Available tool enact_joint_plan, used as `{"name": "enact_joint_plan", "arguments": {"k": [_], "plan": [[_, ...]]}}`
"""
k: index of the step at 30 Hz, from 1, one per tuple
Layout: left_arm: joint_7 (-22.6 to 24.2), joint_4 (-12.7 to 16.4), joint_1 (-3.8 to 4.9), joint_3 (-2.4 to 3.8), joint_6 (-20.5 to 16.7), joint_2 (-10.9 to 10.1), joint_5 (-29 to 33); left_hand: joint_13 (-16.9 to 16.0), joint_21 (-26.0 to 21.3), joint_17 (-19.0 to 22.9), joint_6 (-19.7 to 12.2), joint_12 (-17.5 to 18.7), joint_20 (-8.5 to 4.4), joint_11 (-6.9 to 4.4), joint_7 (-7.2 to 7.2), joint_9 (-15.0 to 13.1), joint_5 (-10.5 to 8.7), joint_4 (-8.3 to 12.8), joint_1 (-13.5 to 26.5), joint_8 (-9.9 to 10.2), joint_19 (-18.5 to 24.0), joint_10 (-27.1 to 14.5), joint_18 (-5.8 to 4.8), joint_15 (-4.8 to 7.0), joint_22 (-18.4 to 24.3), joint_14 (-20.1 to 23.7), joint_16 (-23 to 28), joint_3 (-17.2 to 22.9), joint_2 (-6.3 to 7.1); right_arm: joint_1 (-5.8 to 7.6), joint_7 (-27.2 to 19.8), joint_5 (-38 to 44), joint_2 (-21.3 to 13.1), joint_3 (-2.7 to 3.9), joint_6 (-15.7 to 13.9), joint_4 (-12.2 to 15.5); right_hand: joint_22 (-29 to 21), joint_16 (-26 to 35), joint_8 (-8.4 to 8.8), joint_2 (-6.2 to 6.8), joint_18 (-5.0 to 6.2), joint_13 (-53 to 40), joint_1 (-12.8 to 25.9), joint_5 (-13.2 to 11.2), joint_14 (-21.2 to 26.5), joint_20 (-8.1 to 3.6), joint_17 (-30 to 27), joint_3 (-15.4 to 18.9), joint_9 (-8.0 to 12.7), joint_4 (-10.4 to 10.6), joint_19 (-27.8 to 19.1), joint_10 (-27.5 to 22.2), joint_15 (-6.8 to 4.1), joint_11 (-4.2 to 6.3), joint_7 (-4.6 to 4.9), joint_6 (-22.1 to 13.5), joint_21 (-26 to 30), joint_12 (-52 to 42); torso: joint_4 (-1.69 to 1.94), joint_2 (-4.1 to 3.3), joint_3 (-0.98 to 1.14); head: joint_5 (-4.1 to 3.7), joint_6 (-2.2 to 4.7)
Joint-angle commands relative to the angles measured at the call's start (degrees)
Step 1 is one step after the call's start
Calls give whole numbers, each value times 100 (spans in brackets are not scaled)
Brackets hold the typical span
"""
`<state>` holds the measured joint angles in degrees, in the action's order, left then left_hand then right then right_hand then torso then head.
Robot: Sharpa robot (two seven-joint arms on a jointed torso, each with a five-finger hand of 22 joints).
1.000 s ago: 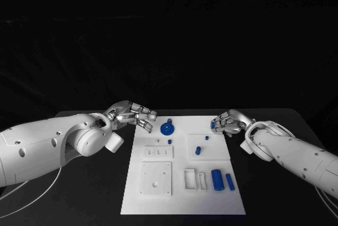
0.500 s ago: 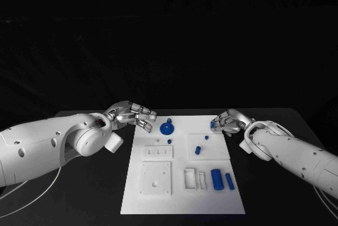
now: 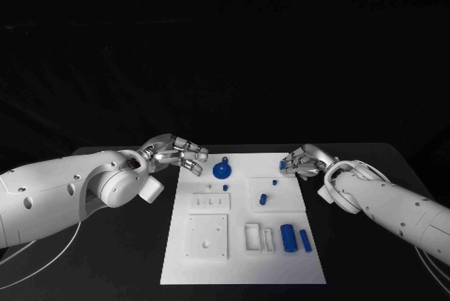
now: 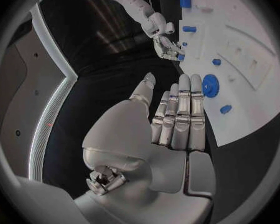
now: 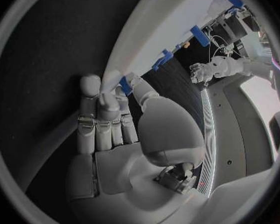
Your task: Assemble the parts on the task board
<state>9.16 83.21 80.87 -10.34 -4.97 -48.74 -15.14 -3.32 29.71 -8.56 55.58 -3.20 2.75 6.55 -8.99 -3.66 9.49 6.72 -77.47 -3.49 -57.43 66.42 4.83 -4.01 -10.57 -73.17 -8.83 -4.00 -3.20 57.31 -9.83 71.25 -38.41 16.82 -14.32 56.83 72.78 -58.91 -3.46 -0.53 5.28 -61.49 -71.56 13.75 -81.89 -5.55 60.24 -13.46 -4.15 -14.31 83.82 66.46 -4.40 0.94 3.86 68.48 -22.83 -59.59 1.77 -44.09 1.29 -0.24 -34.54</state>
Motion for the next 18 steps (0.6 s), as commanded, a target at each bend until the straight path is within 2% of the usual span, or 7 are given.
{"name": "enact_joint_plan", "arguments": {"k": [1,6,9,11,15,18], "plan": [[17,5,1,3,92,11,-24,-8,28,6,15,-26,8,0,16,-3,30,25,-6,-9,26,-49,-16,14,0,29,21,3,-42,-19,76,72,4,-7,-120,12,11,-30,-18,13,-40,-7,10,-33,-9,-41,11,-27,-28,0,253,19,-31,17,6,54,-27,-21,-5,6,5,3,2],[24,1,1,3,60,8,-23,-8,50,1,19,-27,1,-9,18,-4,33,36,4,-10,21,-21,-13,24,-13,4,6,10,-56,-18,156,64,-14,-7,-174,81,5,-38,-17,36,-40,-13,8,-29,-14,-45,32,-35,-28,39,256,26,-34,23,-1,65,-27,-14,-20,13,6,5,17],[68,1,5,2,-84,-7,-1,-5,131,-33,55,-22,-52,-55,40,-3,87,54,-13,-8,-67,95,1,83,-54,-120,-71,37,-88,-11,244,94,-70,-7,-178,215,15,-61,-16,52,-40,-22,-16,19,-27,-46,60,-105,-27,18,260,28,-36,23,6,66,-68,-13,-30,31,3,-24,26],[64,-8,14,1,-147,-23,11,-5,234,-88,101,-25,-106,-95,61,-5,106,56,-3,-12,-169,182,8,149,-108,-287,-197,47,-102,16,306,120,-106,-7,-171,317,24,-71,-16,71,-38,-28,-12,60,-28,-47,76,-173,-23,5,259,29,-36,22,15,59,-95,-13,-41,46,5,-16,40],[-31,-56,49,1,-257,-33,26,-7,640,-424,202,-17,-297,-203,120,-3,108,27,60,-5,-375,451,-43,321,-349,-580,-760,50,-122,103,452,189,-171,-6,-130,555,36,-85,-16,123,-31,-32,4,280,-33,-47,99,-321,-18,-35,259,29,-35,17,30,41,-122,-7,-78,101,6,15,51],[-259,-119,97,1,-381,-11,29,-6,1040,-867,208,-8,-434,-319,151,-4,116,-47,113,-9,-479,698,-71,440,-602,-702,-1384,75,-190,189,589,247,-196,-7,-53,743,39,-81,-17,150,-27,-38,39,289,-32,-45,102,-393,-19,-38,257,37,-34,17,29,43,-126,-11,-94,149,-1,36,71]]}}
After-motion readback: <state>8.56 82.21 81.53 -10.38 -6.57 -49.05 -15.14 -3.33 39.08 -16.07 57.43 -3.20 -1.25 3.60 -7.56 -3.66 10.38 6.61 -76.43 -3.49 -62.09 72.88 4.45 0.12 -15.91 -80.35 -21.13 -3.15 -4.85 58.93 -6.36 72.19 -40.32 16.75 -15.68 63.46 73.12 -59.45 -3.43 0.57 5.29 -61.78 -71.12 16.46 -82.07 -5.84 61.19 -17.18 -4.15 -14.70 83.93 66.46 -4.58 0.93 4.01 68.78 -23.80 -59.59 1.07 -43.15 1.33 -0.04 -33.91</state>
